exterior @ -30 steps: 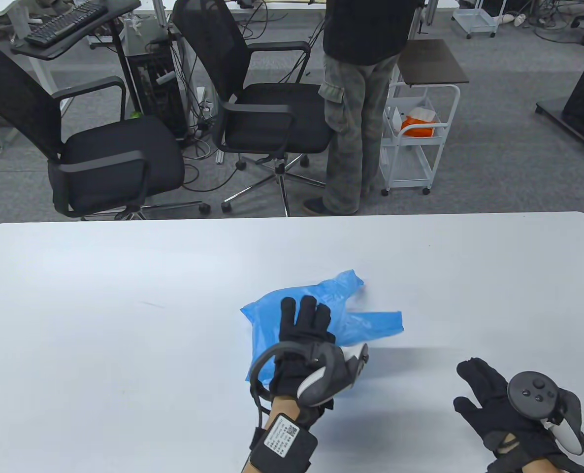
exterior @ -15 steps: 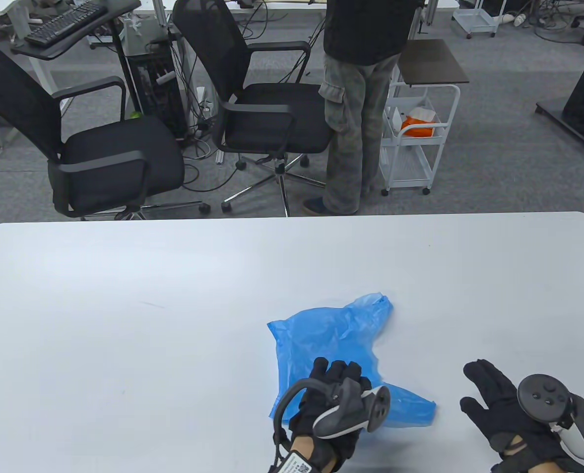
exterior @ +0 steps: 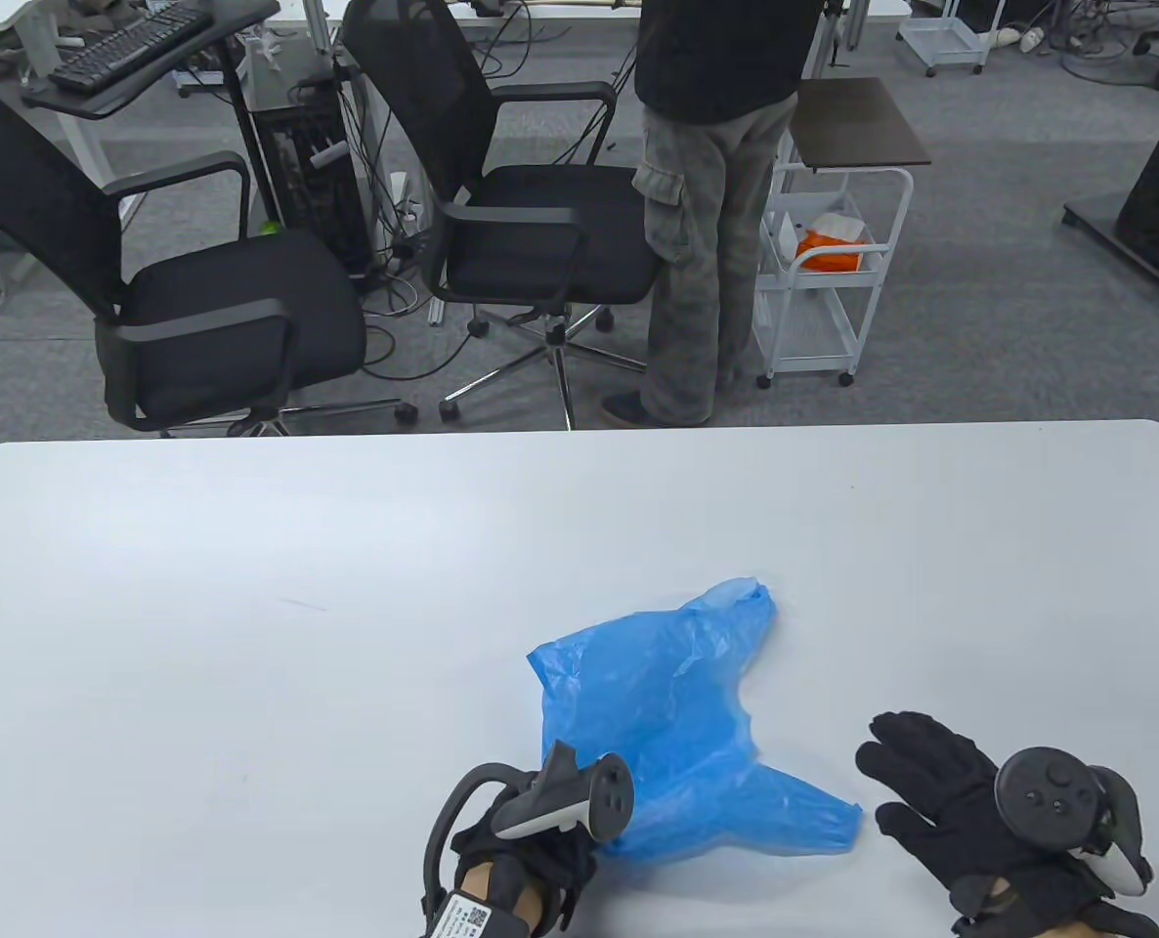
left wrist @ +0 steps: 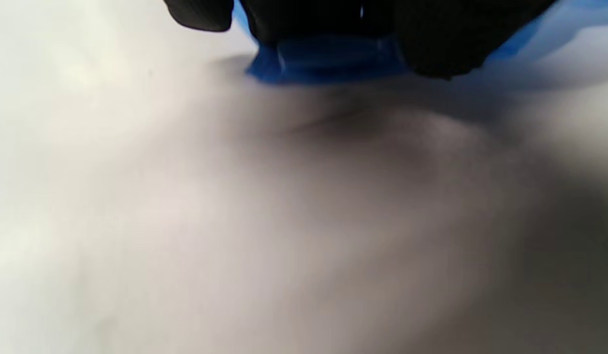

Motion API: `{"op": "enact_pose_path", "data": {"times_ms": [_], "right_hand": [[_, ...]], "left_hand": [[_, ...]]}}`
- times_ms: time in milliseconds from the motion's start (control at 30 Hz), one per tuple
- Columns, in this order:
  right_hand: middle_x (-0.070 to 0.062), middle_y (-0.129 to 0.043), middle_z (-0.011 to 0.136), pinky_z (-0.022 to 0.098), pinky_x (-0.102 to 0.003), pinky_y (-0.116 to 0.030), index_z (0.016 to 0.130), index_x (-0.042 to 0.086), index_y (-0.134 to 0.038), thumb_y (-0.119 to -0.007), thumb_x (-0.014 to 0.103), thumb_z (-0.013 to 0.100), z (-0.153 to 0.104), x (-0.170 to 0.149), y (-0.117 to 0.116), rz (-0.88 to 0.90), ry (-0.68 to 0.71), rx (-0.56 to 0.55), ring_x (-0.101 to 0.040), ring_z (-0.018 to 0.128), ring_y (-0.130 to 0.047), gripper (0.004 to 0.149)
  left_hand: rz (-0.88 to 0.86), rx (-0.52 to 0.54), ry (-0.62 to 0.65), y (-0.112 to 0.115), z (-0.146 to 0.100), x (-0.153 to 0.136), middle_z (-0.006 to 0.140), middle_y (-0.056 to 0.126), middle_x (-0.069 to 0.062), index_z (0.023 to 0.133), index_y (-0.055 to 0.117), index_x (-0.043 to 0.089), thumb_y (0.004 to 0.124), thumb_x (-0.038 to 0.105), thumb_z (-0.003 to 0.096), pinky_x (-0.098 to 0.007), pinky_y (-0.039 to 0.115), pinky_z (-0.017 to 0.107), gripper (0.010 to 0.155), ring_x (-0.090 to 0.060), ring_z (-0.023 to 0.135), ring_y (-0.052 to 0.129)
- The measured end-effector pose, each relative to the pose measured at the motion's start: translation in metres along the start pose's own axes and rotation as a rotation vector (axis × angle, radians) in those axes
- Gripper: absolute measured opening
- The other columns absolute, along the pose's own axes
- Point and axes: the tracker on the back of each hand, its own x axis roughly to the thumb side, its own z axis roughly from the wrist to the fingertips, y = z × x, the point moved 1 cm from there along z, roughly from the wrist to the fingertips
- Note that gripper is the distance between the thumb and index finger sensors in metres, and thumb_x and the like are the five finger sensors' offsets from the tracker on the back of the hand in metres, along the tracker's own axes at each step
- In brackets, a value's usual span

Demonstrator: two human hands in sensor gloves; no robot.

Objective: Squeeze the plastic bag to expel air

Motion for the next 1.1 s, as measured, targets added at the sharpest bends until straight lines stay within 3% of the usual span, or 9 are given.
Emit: {"op": "enact_pose_path", "data": {"times_ms": [133,233,367,533,700,1100], "right_hand": [[0.009,-0.049,0.114,0.08,-0.057,-0.035,0.093,0.042,-0.069,-0.072,0.056,0.038,0.03,0.065,-0.03,-0.288,0.165,0.16,-0.025,0.112,-0.042,0.057],[0.01,-0.05,0.113,0.081,-0.056,-0.036,0.092,0.04,-0.068,-0.072,0.054,0.038,0.059,0.094,-0.071,-0.339,0.223,0.3,-0.023,0.112,-0.043,0.056],[0.012,-0.04,0.114,0.082,-0.053,-0.032,0.095,0.043,-0.06,-0.072,0.053,0.038,0.092,0.101,-0.137,-0.422,0.197,0.513,-0.02,0.112,-0.036,0.059],[0.016,-0.032,0.115,0.082,-0.052,-0.03,0.096,0.047,-0.053,-0.071,0.054,0.038,0.102,0.084,-0.176,-0.49,0.166,0.644,-0.018,0.112,-0.032,0.061],[0.021,-0.033,0.114,0.082,-0.05,-0.033,0.095,0.051,-0.052,-0.071,0.054,0.038,0.097,0.055,-0.171,-0.407,0.138,0.652,-0.01,0.111,-0.03,0.059],[0.024,-0.045,0.112,0.082,-0.047,-0.036,0.09,0.05,-0.066,-0.072,0.054,0.039,0.064,-0.024,-0.105,-0.321,-0.02,0.62,-0.005,0.11,-0.038,0.052]], "left_hand": [[-0.04,0.02,0.001,0.003,0.001,-0.004,0.106,0.042,0.01,0.096,0.051,0.04,0.073,0.042,0.0388,-0.051,0.049,0.077,0.062,-0.021,0.104,0.044],[-0.076,0.014,-0.004,0.006,0.001,-0.006,0.106,0.039,0.011,0.096,0.049,0.04,0.073,0.042,0.0386,-0.05,0.049,0.077,0.062,-0.02,0.104,0.04],[-0.137,-0.001,0.001,0.008,0.002,-0.011,0.106,0.038,0.013,0.096,0.049,0.041,0.073,0.042,0.0388,-0.05,0.048,0.077,0.062,-0.017,0.103,0.038],[-0.17,-0.011,0.002,0.009,0.003,-0.013,0.106,0.037,0.013,0.096,0.049,0.041,0.073,0.041,0.039,-0.05,0.045,0.077,0.062,-0.016,0.103,0.035],[-0.177,-0.007,-0.013,0.005,0.003,-0.012,0.106,0.04,0.013,0.096,0.053,0.041,0.073,0.042,0.0391,-0.052,0.047,0.077,0.06,-0.017,0.103,0.039],[-0.187,-0.008,-0.028,0.005,0.003,-0.013,0.106,0.041,0.014,0.095,0.054,0.042,0.072,0.042,0.0392,-0.052,0.046,0.077,0.059,-0.016,0.103,0.04]]}}
